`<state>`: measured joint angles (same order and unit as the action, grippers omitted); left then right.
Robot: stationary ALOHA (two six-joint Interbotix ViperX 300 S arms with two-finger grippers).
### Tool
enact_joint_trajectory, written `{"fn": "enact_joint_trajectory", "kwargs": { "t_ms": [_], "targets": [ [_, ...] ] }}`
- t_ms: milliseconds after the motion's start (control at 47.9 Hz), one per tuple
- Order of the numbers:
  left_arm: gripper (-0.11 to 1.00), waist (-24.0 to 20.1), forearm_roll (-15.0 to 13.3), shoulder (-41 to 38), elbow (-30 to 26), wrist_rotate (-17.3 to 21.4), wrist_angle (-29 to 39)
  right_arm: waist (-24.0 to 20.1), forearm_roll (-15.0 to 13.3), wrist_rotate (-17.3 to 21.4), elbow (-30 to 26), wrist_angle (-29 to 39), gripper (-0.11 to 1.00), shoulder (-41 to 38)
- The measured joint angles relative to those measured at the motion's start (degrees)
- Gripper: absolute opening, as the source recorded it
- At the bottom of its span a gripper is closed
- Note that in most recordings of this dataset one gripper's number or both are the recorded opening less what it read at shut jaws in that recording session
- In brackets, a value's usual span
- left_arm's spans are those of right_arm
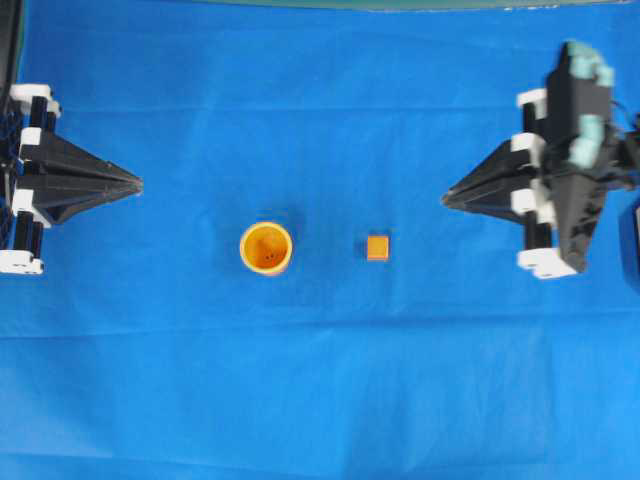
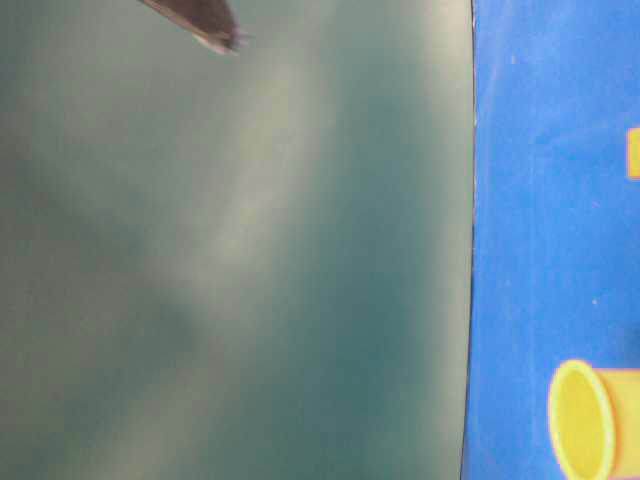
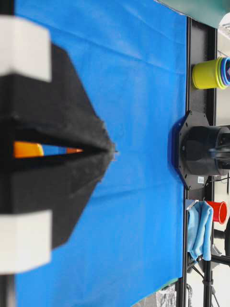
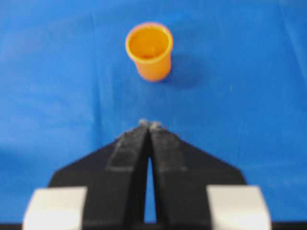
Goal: Move the block forward with right arm.
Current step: 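Move the open right gripper left toward the small orange cube, then lower the right gripper around the orange cube and close on it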
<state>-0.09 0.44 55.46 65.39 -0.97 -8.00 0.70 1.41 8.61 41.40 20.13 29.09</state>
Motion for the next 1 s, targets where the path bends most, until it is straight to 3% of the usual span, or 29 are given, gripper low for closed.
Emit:
{"fn": "enact_joint_trajectory", "kwargs": {
  "t_ms": [313, 626, 1001],
  "targets": [
    [0.01, 0.00, 0.00, 0.00, 0.00, 0.00, -0.09, 0.00, -0.26, -1.41, -4.83, 4.57, 0.02, -8.61],
    [0.01, 0.09, 0.00, 0.00, 0.00, 0.00, 0.00, 0.00, -1.14, -1.41, -6.33, 5.01, 0.52, -13.89],
    [0.01, 0.00, 0.00, 0.00, 0.00, 0.00, 0.00, 0.00, -2.72, -1.67, -7.82, 5.01, 0.64, -23.03]
  ]
}}
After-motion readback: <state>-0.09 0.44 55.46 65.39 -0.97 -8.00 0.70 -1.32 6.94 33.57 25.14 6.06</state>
